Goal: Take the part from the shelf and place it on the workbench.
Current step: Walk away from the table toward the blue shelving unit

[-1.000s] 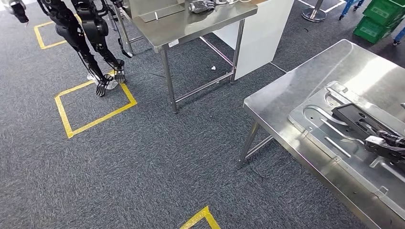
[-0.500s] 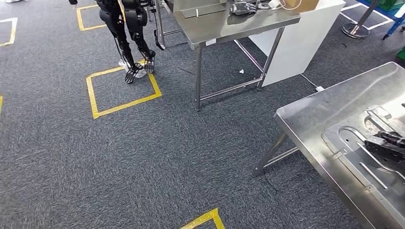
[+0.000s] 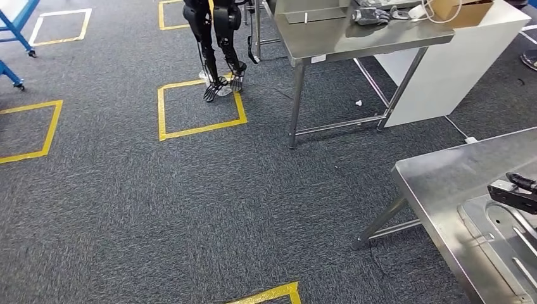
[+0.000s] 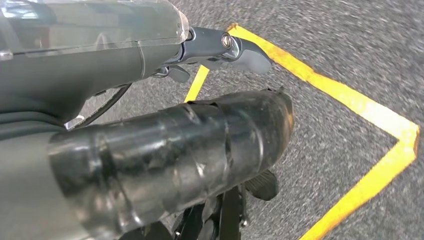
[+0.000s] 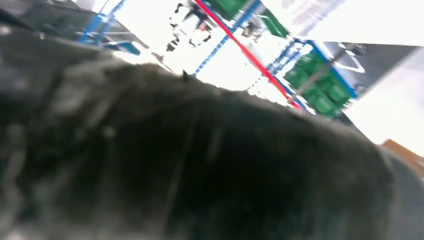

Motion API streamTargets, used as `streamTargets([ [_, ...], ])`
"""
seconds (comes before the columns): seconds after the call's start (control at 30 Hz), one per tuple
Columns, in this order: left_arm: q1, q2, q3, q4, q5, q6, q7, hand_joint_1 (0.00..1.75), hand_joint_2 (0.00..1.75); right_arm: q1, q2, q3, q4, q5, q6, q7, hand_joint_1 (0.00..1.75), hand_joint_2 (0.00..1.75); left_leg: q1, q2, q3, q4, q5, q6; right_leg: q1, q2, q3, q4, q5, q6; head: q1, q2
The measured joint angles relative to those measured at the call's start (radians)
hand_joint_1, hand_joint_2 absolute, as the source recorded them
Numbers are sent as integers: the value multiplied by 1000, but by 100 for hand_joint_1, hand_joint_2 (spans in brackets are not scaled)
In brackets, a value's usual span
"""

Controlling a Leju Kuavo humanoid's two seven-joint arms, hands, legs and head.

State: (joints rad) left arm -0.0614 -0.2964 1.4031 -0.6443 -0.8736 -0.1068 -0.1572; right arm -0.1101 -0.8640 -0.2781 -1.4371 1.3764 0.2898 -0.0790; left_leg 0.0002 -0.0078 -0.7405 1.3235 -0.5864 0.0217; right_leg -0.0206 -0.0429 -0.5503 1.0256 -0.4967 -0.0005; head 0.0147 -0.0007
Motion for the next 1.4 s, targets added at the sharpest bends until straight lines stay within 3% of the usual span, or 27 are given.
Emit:
streamTargets([
  [0.03, 0, 0, 0, 0, 0, 0, 0, 0, 0, 1, 0, 0, 0, 0, 0, 0, 0, 0, 0, 2, 11, -21, 21, 1, 1, -12, 2, 0, -2, 0, 0, 0],
  [0.07, 1, 0, 0, 0, 0, 0, 0, 0, 0, 2, -1, -1, 0, 0, 1, 0, 0, 0, 0, 8, 42, -79, 54, 4, 2, -25, 6, 0, -4, 1, 0, 0],
  [0.13, 1, 0, 0, 0, 0, 0, 0, 0, 0, 4, -3, -5, -2, 0, 1, 0, 0, 0, -7, 45, 114, -217, 107, 14, 5, -47, 13, 1, -11, 8, 0, 0],
  [0.2, 0, 0, 0, 0, 0, -1, -1, 0, 0, 8, -6, -10, -4, 0, 2, -2, 0, 0, -15, 63, 146, -282, 121, 24, 9, -68, 18, 1, -16, 18, 1, 0],
  [0.27, 1, 0, 0, 0, 0, -1, -1, 0, 0, 13, -8, -15, -6, 0, 2, -3, 0, 0, -17, 42, 146, -290, 126, 33, 9, -86, 23, -2, -19, 29, 1, 0],
  [0.3, 2, -1, -1, 0, 0, -1, -2, 0, 0, 16, -8, -16, -8, 0, 3, -4, 0, 0, -16, 31, 150, -298, 130, 38, 6, -78, 25, 1, -24, 34, 1, 0],
  [0.37, 2, -1, -1, 0, 0, -1, -2, 0, 0, 23, -10, -22, -12, 0, 6, -4, 0, 0, -12, 12, 157, -313, 139, 49, 0, -22, 2, 57, -65, 42, 2, 0],
  [0.4, 2, -1, -1, 0, 0, -1, -2, 0, 0, 27, -11, -25, -13, 0, 9, -4, 0, 0, -11, 2, 158, -316, 141, 51, -2, 10, -25, 115, -95, 44, 3, 0],
  [0.47, 1, -1, -1, 0, 0, -1, -2, 0, 0, 37, -12, -29, -13, 0, 12, -4, 0, 0, -11, -21, 159, -315, 142, 53, -3, 37, -91, 237, -140, 48, 3, 0],
  [0.5, 1, -1, -1, 0, 0, -1, -2, 0, 0, 42, -12, -29, -13, 0, 13, -4, 0, 0, -12, -35, 159, -313, 142, 53, -3, 40, -110, 265, -136, 49, 3, 0],
  [0.53, 1, -1, -1, 0, 0, -1, -2, 0, 0, 46, -12, -30, -13, 0, 13, -4, 0, 0, -12, -49, 159, -311, 142, 52, -3, 42, -112, 254, -113, 49, 3, 0],
  [0.57, 1, -1, -1, 0, 0, -1, -2, 0, 0, 48, -12, -31, -14, 0, 13, -4, 0, 0, -12, -63, 160, -308, 140, 51, -4, 47, -95, 206, -73, 48, 3, 0],
  [0.63, 0, -3, -1, 0, 0, -1, -2, 0, 0, 49, -13, -35, -14, 0, 13, -4, 0, 0, -12, -88, 159, -301, 137, 47, -7, 86, -42, 74, -6, 42, 3, 0],
  [0.7, 0, -4, -2, 0, 0, -1, -2, 0, 0, 50, -14, -38, -14, 0, 13, -4, 0, 0, -11, -112, 151, -297, 139, 38, -7, 116, -15, 8, 12, 36, 3, 0],
  [0.77, 2, -4, -2, 0, 0, -1, -2, 0, 0, 51, -15, -40, -18, -1, 13, -4, 0, 0, -9, -138, 142, -299, 145, 25, -5, 99, -13, 1, 13, 27, 2, 0],
  [0.8, 4, -4, -2, 0, 0, -1, -2, 0, 0, 50, -16, -40, -20, -1, 12, -4, 0, 0, -9, -137, 139, -296, 143, 20, -6, 85, -10, -6, 16, 21, 2, 0],
  [0.87, 4, -4, -2, 0, 0, -1, -2, 0, 0, 50, -17, -41, -25, 0, 12, -4, 0, 0, -11, -89, 113, -247, 109, 11, -7, 57, -3, -21, 23, 7, 1, 0],
  [0.93, 2, -4, -2, 0, 0, -1, -2, 0, 0, 52, -18, -42, -27, 0, 13, -4, 0, 0, -7, -24, 55, -125, 42, 4, -4, 30, 0, -26, 25, 0, 0, 0],
  [1.0, 2, -5, -2, 0, -1, -2, -2, 0, 0, 53, -19, -43, -28, 0, 13, -4, 0, 0, 0, -3, 10, -28, 9, -2, 0, 2, 1, -26, 24, -2, 0, 0],
  [1.03, 2, -5, -2, 0, -1, -2, -2, 0, 0, 54, -19, -43, -28, 0, 13, -4, 0, 0, 2, 0, 13, -30, 19, -4, 1, -12, 1, -26, 23, -1, 0, 0],
  [1.07, 2, -5, -2, 0, -1, -2, -2, 0, 0, 54, -19, -44, -28, 0, 13, -4, 0, 0, 3, 5, 35, -69, 45, -5, 1, -25, 3, -25, 22, 0, 0, 0],
  [1.13, 2, -5, -2, 0, -1, -2, -2, 0, 0, 56, -19, -45, -28, 0, 13, -4, 0, 0, -2, 45, 113, -209, 102, 0, 2, -50, 8, -23, 17, 7, 0, 0],
  [1.2, 1, -5, -3, 0, -1, -2, -2, 0, 0, 57, -19, -49, -28, 0, 13, -4, 0, 0, -10, 76, 159, -298, 125, 12, 6, -71, 12, -20, 11, 18, 0, 0],
  [1.27, 1, -5, -3, 0, -1, -2, -2, 0, 0, 57, -20, -51, -28, 0, 13, -4, 0, 0, -15, 60, 160, -310, 126, 25, 6, -93, 16, -21, 9, 29, 1, 0],
  [1.3, 1, -5, -4, 0, -1, -2, -2, 0, 0, 57, -21, -51, -28, 0, 13, -4, 0, 0, -14, 48, 162, -315, 130, 31, 3, -93, 20, -20, 5, 35, 1, 0],
  [1.33, 1, -5, -4, 0, -1, -2, -2, 0, 0, 58, -21, -51, -29, 0, 13, -4, 0, 0, -13, 36, 166, -321, 134, 38, 0, -75, 19, -10, -6, 40, 1, 0],
  [1.4, 0, -5, -4, 0, -1, -1, -3, 0, 0, 57, -21, -51, -28, 2, 13, -5, 0, 0, -9, 16, 174, -331, 141, 49, -6, -11, -12, 68, -57, 46, 3, 0],
])
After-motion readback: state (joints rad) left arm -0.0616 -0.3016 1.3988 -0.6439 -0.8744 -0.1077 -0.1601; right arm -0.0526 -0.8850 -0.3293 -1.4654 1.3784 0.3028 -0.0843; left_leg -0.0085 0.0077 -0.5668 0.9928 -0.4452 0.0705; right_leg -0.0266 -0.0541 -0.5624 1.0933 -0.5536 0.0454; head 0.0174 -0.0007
